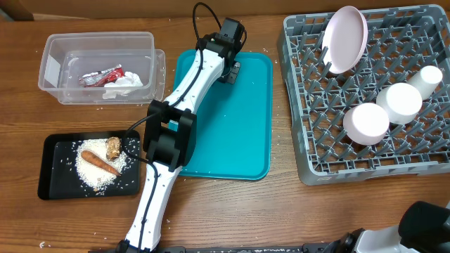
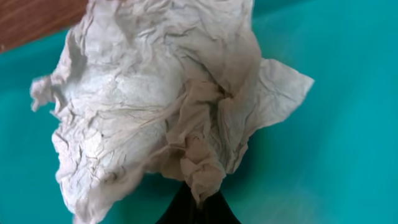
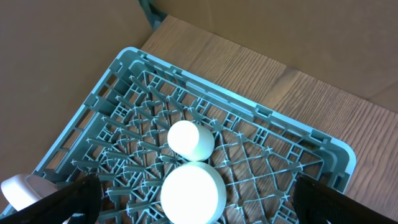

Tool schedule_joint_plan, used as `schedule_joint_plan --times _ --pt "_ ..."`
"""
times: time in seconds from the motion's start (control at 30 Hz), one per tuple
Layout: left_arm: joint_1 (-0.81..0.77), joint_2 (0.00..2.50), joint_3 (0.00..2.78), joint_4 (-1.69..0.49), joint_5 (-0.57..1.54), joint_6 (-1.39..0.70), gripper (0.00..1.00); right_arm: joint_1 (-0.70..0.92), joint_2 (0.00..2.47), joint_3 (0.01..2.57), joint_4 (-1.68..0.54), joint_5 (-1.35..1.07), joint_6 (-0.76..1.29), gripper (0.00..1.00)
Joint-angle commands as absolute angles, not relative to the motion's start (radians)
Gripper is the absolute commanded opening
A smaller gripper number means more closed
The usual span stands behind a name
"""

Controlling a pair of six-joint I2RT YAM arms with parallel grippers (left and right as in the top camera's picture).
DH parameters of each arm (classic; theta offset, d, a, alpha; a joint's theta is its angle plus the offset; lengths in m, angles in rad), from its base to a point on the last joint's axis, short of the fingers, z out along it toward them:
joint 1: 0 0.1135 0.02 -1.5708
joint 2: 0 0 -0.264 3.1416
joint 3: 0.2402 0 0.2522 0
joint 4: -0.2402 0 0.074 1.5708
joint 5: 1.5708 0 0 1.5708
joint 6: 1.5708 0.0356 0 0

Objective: Sort waste into correct bins and load items into the dishwasher
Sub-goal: 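Reach the left gripper back to the white tissue on the teal tray and grasp it, then carry the white tissue with the left gripper and drop it in the clear bin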

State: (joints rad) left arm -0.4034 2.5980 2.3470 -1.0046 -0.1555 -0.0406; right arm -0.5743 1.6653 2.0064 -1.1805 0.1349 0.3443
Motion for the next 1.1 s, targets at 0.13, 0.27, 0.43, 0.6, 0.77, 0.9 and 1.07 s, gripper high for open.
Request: schedule_joint_plan --times 0.13,0.27,0.43,0.6,0.77,0.9,1.07 --pt "-0.394 2.422 2.432 -1.096 -0.359 -0.208 0.04 -0.574 1.661 2.01 -1.177 0.138 0.353 1.0" --pt "-0.358 2.285 2.44 -1.134 -0.478 -0.321 0.04 -0.574 1.661 2.01 -1.177 0.138 0.353 1.0" --pt "-0.239 2.155 2.44 -1.191 -0.477 -0.419 0.04 -0.574 1.661 2.01 -1.177 0.138 0.353 1.0" --pt "-0.06 2.14 2.435 -1.288 -0.334 -0.488 0.04 -0.574 1.661 2.01 -1.177 0.138 0.353 1.0" --pt "0.051 2.185 2.404 -1.338 -0.187 -0.502 0.14 -0.574 1.661 2.01 -1.177 0.138 0.353 1.0" --pt "0.096 2.236 2.403 -1.411 -0.088 -0.501 1.0 -0.574 1.661 2.01 -1.177 0.138 0.353 1.0" --pt "0.111 2.231 2.404 -1.454 -0.002 -0.494 1.0 -0.574 1.661 2.01 -1.177 0.138 0.353 1.0"
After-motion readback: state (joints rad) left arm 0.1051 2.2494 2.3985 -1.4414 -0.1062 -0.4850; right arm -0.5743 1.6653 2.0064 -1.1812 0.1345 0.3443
